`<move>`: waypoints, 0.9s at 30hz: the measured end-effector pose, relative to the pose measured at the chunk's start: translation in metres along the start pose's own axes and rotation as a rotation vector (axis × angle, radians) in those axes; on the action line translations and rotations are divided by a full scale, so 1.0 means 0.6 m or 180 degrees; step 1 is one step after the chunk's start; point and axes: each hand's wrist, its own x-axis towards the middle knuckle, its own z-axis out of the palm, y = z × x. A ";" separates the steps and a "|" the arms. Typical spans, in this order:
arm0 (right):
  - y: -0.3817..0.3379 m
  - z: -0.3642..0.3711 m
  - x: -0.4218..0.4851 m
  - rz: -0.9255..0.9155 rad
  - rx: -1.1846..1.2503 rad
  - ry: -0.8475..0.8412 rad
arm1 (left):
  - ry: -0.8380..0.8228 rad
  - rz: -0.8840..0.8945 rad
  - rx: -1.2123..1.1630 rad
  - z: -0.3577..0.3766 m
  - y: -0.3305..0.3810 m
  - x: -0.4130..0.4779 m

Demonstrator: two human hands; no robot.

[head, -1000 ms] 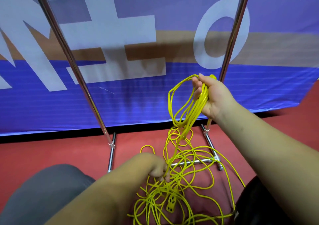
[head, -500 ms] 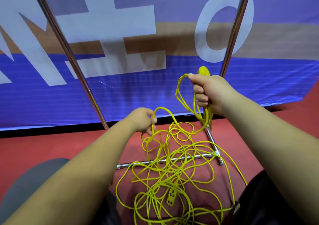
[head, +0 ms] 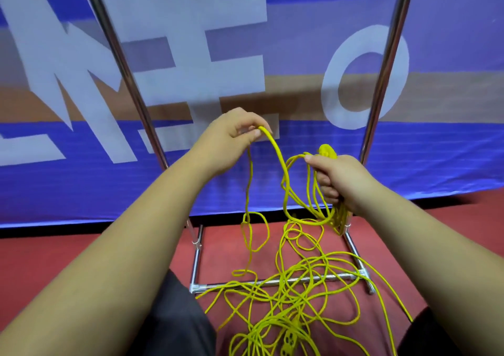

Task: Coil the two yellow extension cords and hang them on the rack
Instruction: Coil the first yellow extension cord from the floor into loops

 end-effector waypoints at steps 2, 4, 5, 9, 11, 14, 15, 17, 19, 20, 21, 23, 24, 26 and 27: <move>-0.003 -0.004 -0.004 0.0012 0.0093 0.0049 | -0.0038 0.0003 0.0094 -0.016 0.011 0.009; -0.005 -0.008 -0.007 0.0009 0.0195 0.0091 | -0.0288 -0.0347 -0.0203 -0.022 0.016 0.007; -0.005 -0.009 -0.008 0.0000 0.0224 0.0123 | -0.0466 -0.0526 -0.0410 -0.021 0.015 0.002; 0.002 -0.013 -0.008 -0.0118 0.0238 0.0279 | -0.0657 -0.1299 -0.1093 -0.003 0.018 -0.020; 0.008 -0.013 -0.004 -0.0173 0.0207 0.0334 | -0.0501 -0.1851 -0.2030 0.011 0.025 -0.032; 0.018 -0.012 0.002 -0.0199 0.0172 0.0451 | -0.0231 -0.1831 -0.2852 0.026 0.035 -0.050; 0.022 -0.011 0.005 -0.0201 0.0190 0.0454 | -0.0264 -0.1644 -0.2915 0.029 0.032 -0.058; 0.030 -0.007 0.006 -0.0149 0.0225 0.0393 | -0.0542 -0.1262 -0.2990 0.029 0.031 -0.070; 0.036 0.003 0.004 -0.0034 0.0295 0.0169 | -0.0836 -0.0916 -0.3040 0.024 0.034 -0.075; 0.039 0.010 0.002 0.0028 0.0302 0.0021 | -0.0865 -0.0814 -0.3050 0.023 0.035 -0.076; 0.040 0.017 -0.001 0.0081 0.0286 -0.0144 | -0.0833 -0.0771 -0.3064 0.024 0.034 -0.075; 0.043 0.028 -0.008 0.0220 0.0304 -0.0483 | -0.0626 -0.0842 -0.3021 0.033 0.020 -0.073; 0.043 0.033 -0.012 0.0326 0.0356 -0.0646 | -0.0497 -0.0928 -0.2981 0.040 0.009 -0.073; 0.044 0.039 -0.020 0.0530 0.0428 -0.0945 | -0.0260 -0.1126 -0.2909 0.056 -0.016 -0.077; 0.044 0.041 -0.024 0.0585 0.0389 -0.1051 | -0.0167 -0.1226 -0.2870 0.061 -0.029 -0.078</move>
